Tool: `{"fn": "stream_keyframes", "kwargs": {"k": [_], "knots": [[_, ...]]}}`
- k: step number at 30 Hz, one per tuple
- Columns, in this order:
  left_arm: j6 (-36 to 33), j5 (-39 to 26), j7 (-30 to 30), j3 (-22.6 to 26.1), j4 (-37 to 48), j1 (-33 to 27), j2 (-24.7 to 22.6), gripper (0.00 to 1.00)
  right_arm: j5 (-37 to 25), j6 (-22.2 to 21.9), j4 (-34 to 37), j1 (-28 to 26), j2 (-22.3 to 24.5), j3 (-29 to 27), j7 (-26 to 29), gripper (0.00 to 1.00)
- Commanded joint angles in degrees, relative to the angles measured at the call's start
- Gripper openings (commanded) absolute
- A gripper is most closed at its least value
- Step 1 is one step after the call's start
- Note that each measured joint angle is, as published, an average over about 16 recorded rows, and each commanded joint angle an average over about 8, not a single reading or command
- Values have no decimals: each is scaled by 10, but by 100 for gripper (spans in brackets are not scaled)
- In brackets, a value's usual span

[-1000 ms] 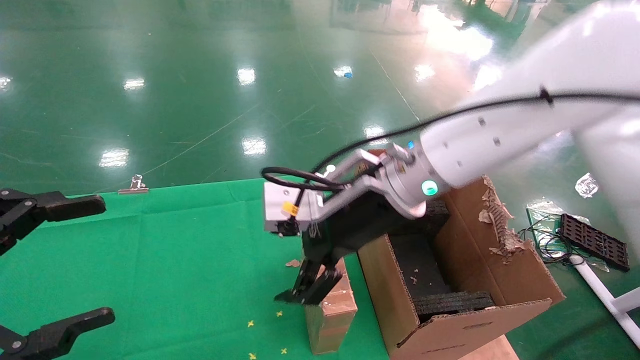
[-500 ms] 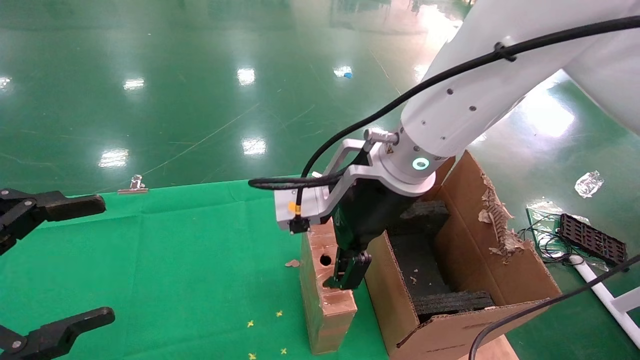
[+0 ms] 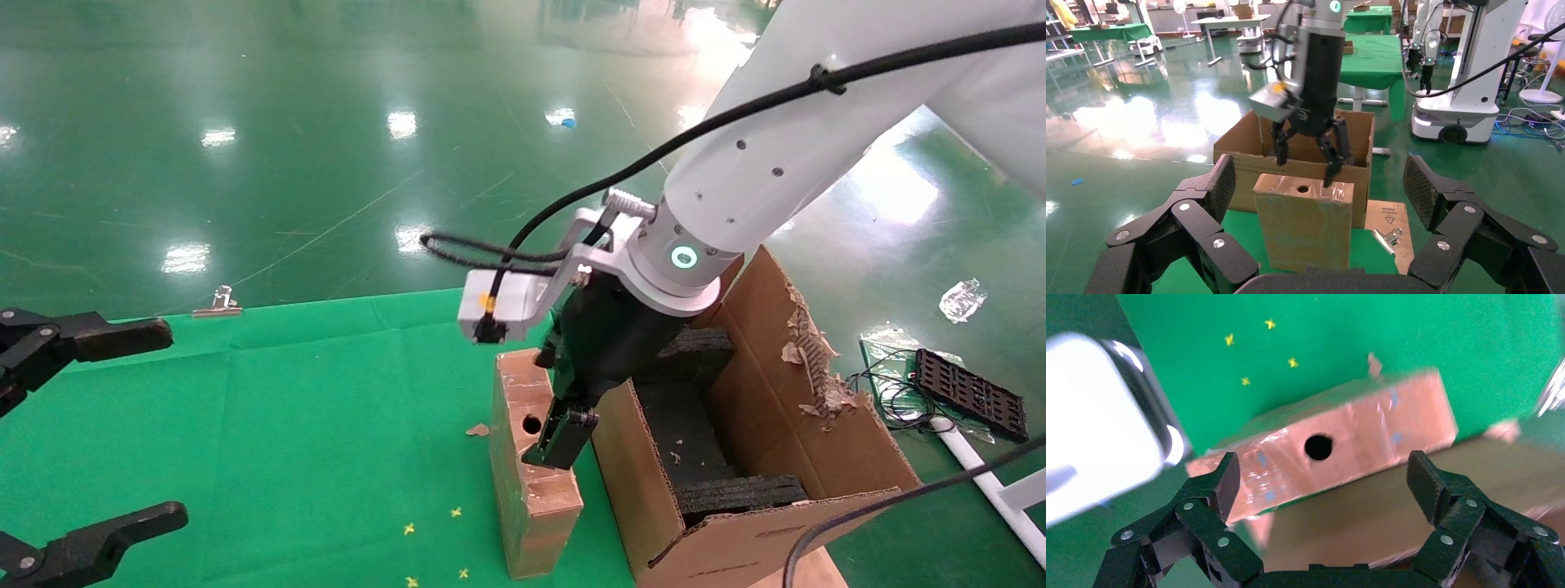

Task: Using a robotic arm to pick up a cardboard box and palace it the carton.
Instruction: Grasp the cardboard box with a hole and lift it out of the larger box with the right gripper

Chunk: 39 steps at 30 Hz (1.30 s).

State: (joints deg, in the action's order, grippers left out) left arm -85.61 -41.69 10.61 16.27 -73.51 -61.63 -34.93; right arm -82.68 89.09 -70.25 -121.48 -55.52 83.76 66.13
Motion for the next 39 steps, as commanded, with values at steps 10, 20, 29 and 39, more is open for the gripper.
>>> {"fn": "stream_keyframes", "kwargs": {"k": [10, 20, 29, 39], "knots": [[0, 0, 0, 0, 0, 0, 0, 100, 82, 11, 154, 16, -11, 27, 176, 100], [0, 1, 0, 1, 0, 0, 0, 100, 108, 2, 222, 45, -38, 52, 169, 90], [1, 1, -1, 1, 0, 0, 0, 56, 95, -8, 244, 56, -61, 67, 158, 2], [1, 1, -1, 2, 0, 0, 1, 0, 86, -11, 244, 58, -68, 76, 156, 0]]}}
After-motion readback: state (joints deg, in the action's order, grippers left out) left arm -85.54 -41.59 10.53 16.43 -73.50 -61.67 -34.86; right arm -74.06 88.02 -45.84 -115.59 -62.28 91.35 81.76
